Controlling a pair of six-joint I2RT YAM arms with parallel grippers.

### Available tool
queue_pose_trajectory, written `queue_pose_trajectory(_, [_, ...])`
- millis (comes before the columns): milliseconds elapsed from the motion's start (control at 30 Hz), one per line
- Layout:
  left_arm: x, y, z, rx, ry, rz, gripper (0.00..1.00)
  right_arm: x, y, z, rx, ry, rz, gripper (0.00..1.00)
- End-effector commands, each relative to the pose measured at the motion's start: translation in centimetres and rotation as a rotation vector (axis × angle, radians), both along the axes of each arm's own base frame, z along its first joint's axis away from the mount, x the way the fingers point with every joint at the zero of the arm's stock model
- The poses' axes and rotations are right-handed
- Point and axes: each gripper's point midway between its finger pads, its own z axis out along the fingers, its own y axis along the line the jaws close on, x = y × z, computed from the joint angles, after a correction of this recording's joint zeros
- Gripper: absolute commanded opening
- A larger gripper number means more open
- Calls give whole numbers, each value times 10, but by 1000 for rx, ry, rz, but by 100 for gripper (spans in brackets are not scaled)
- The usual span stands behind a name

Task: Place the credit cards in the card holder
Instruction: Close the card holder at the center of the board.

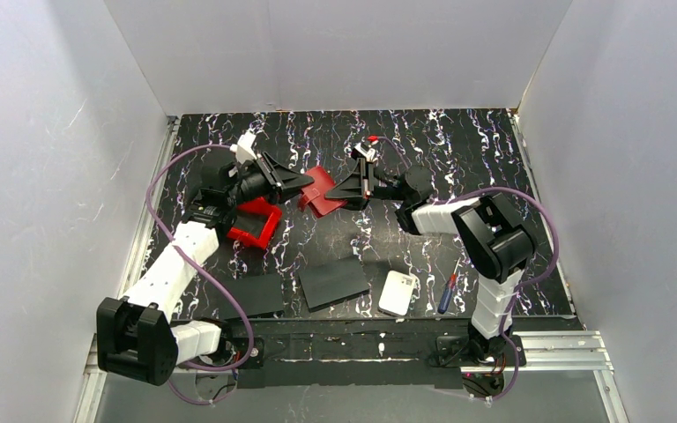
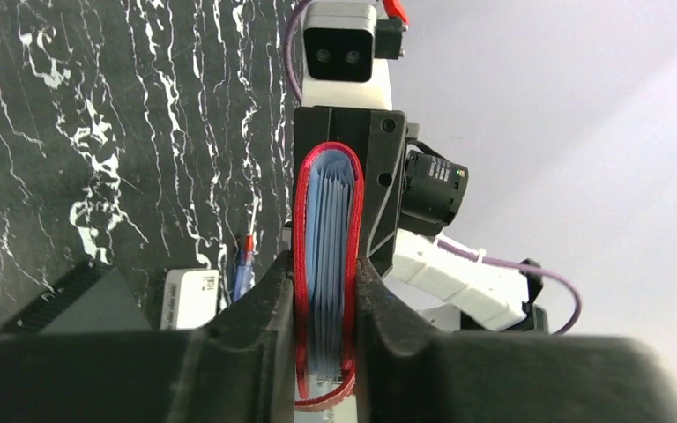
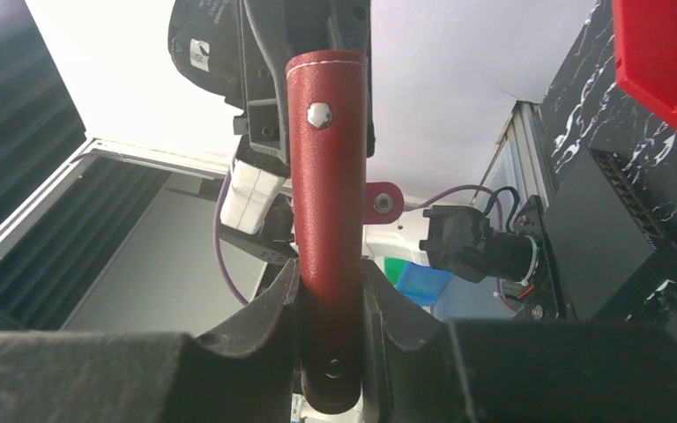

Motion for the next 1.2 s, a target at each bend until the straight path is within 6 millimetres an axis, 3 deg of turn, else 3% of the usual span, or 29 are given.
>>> queue_pose_trajectory(0, [-9,-1,1,-6,38,-14,0,5,-3,15,-35,-194,-74,28])
queue_pose_trajectory(67, [-9,7,-22,61,163,38,0,20,-5,-15,-219,-303,-148,50])
queue_pose_trajectory(133, [-11,14,-35,119,248,83,0,35,-18,-50,-540,-541,-236,74])
queue_pose_trajectory(200, [-11,21,-37,162,297,123,0,34,-30,-56,-765,-830,-259,87])
queue_pose_trajectory(300, [-13,30,-38,226,357,162,0,27,-41,-41,-792,-1070,-297,96])
queue_pose_trajectory(367, [-15,35,-42,275,410,180,0,12,-39,-29,-761,-1236,-292,98])
queue_pose_trajectory(533, [-16,37,-48,289,519,198,0,-29,-6,-19,-768,-1583,-249,98])
queue_pose_trajectory(733, [-21,37,-52,283,571,205,0,-41,23,-21,-815,-1752,-323,98])
queue_pose_trajectory(867, [-23,36,-51,271,589,207,0,-35,31,-27,-953,-1828,-420,94])
queue_pose_trajectory(933, [-25,34,-52,263,601,203,0,-33,36,-27,-1010,-1846,-465,87])
queue_pose_trajectory(1033, [-26,34,-53,260,608,204,0,-23,38,-28,-1130,-1839,-537,64])
queue_pose_trajectory(1167, [-25,35,-49,265,580,195,0,-12,31,-33,-1202,-1754,-617,20])
